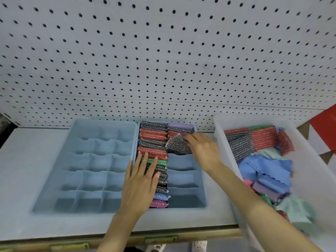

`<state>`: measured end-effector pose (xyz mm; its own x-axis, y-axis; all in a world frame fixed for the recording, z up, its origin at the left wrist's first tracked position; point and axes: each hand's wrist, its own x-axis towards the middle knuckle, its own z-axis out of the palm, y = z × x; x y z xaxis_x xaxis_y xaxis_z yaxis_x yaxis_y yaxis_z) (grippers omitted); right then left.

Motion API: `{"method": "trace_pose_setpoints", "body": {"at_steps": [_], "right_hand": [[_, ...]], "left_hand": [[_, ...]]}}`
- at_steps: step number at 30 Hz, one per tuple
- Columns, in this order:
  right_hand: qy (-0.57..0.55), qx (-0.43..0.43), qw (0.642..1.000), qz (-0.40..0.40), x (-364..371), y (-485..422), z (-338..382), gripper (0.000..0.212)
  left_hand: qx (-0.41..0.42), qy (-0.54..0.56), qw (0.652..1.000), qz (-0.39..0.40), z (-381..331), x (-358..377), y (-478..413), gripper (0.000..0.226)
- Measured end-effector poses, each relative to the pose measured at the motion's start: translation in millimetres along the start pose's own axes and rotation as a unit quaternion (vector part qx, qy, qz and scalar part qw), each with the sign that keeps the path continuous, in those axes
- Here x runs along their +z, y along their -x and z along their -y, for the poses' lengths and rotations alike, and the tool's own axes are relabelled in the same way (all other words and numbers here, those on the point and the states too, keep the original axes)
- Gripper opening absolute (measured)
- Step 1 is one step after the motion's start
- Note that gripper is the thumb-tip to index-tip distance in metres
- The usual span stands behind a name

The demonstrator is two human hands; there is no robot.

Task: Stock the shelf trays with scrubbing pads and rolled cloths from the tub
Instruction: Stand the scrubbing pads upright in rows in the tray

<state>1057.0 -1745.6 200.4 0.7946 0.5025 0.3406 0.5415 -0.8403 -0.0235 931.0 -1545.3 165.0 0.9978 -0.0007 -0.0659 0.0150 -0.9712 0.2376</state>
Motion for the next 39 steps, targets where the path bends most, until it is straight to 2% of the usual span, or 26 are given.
{"method": "trace_pose_setpoints", "body": {"at_steps": [3,6,12,18,22,26,29,32,35,37,39], "right_hand": [[0.039,-0.028,0.999,0.004,0,5,-3,0.062],[0.059,-0.055,0.996,0.026,-2,6,5,0.057],[0.040,-0.017,0.996,0.073,1,-4,15,0.048],[0.050,-0.056,0.994,0.079,-10,-3,11,0.041],[0.075,-0.056,0.989,0.117,-4,-1,18,0.040],[0.032,0.005,0.992,0.118,14,2,15,0.050],[-0.037,0.042,0.995,0.088,18,11,9,0.053],[-0.075,0.019,0.994,0.070,17,23,-1,0.059],[-0.073,0.013,0.993,0.096,10,23,-1,0.067],[-0.090,0.023,0.986,0.139,4,16,-1,0.063],[-0.139,0.039,0.975,0.171,-8,9,-5,0.047]], "left_hand": [[-0.001,-0.004,1.000,-0.006,0,-1,0,0.058],[0.003,-0.003,1.000,-0.009,0,0,2,0.061],[0.013,0.006,1.000,-0.016,0,0,1,0.066],[0.016,-0.027,0.999,-0.034,-4,-4,-5,0.058],[0.017,-0.033,0.999,-0.010,-5,-2,-20,0.060],[0.007,-0.033,0.999,-0.001,-4,1,-25,0.062],[0.010,-0.025,1.000,-0.005,-3,1,-24,0.066],[0.010,-0.022,1.000,-0.002,-3,0,-24,0.067],[0.013,-0.018,1.000,-0.004,-3,0,-24,0.066],[0.015,-0.010,1.000,-0.008,-3,-1,-22,0.066],[0.015,-0.002,1.000,-0.016,-3,-1,-18,0.067]]}}
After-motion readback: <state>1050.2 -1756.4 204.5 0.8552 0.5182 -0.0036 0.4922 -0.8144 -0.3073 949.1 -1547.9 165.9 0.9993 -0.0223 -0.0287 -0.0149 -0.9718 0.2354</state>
